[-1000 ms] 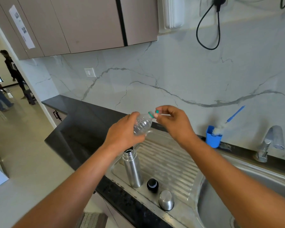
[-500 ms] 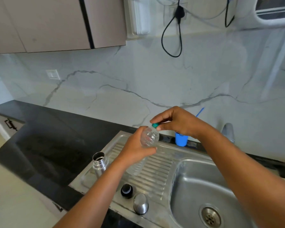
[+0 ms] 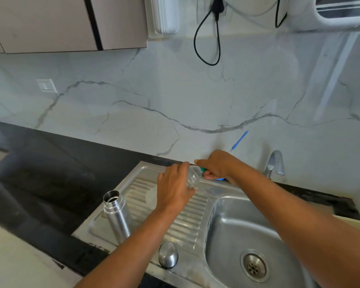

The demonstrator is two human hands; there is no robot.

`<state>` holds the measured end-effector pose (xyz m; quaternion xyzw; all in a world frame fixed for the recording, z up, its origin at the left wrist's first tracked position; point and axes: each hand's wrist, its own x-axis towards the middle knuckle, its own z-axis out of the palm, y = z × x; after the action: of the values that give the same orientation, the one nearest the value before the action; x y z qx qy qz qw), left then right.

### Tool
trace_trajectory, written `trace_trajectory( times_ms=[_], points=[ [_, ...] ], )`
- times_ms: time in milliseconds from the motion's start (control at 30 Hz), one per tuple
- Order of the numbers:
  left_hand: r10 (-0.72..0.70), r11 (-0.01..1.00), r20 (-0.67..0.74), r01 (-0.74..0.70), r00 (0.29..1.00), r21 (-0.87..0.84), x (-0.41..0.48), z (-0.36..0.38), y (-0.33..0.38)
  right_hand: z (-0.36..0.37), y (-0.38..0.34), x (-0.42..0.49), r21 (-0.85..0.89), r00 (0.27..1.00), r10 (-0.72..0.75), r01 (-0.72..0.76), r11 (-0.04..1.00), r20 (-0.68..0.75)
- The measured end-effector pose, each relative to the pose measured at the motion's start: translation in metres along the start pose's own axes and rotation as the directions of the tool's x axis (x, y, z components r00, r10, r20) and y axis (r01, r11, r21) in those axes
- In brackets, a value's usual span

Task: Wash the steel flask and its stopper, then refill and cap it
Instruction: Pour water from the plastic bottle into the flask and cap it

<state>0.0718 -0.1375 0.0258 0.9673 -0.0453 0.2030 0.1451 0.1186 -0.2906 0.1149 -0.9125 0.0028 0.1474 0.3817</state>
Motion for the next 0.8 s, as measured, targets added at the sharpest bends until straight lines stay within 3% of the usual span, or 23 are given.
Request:
trace_trajectory(
  times_ms=[133, 267, 367, 467, 800],
  points=[
    [-0.045, 0.996, -0.017, 0.044, 0.999, -0.072, 0.003, 0.021, -0.003, 0.004, 0.004, 0.013, 0.119, 0.997, 0.072, -0.073, 0.990, 0.017],
    [-0.067, 0.967, 0.065, 0.080, 0.996, -0.242, 0.017, 0.035, -0.009, 0.006, 0.007, 0.039, -0.139, 0.984, -0.105, 0.085, 0.987, -0.147],
    [-0.099, 0.966, 0.152, 0.132, 0.983, -0.224, 0.024, 0.044, -0.018, 0.002, 0.007, 0.062, -0.282, 0.918, -0.292, 0.215, 0.935, -0.267],
    [-0.134, 0.961, 0.245, 0.187, 0.960, -0.206, 0.025, 0.058, -0.029, 0.005, 0.007, 0.105, -0.419, 0.880, -0.392, 0.259, 0.870, -0.269],
    [-0.118, 0.957, 0.348, 0.200, 0.930, -0.208, 0.026, 0.100, -0.048, 0.011, 0.025, 0.211, -0.623, 0.903, -0.369, 0.162, 0.765, -0.218]
  ],
)
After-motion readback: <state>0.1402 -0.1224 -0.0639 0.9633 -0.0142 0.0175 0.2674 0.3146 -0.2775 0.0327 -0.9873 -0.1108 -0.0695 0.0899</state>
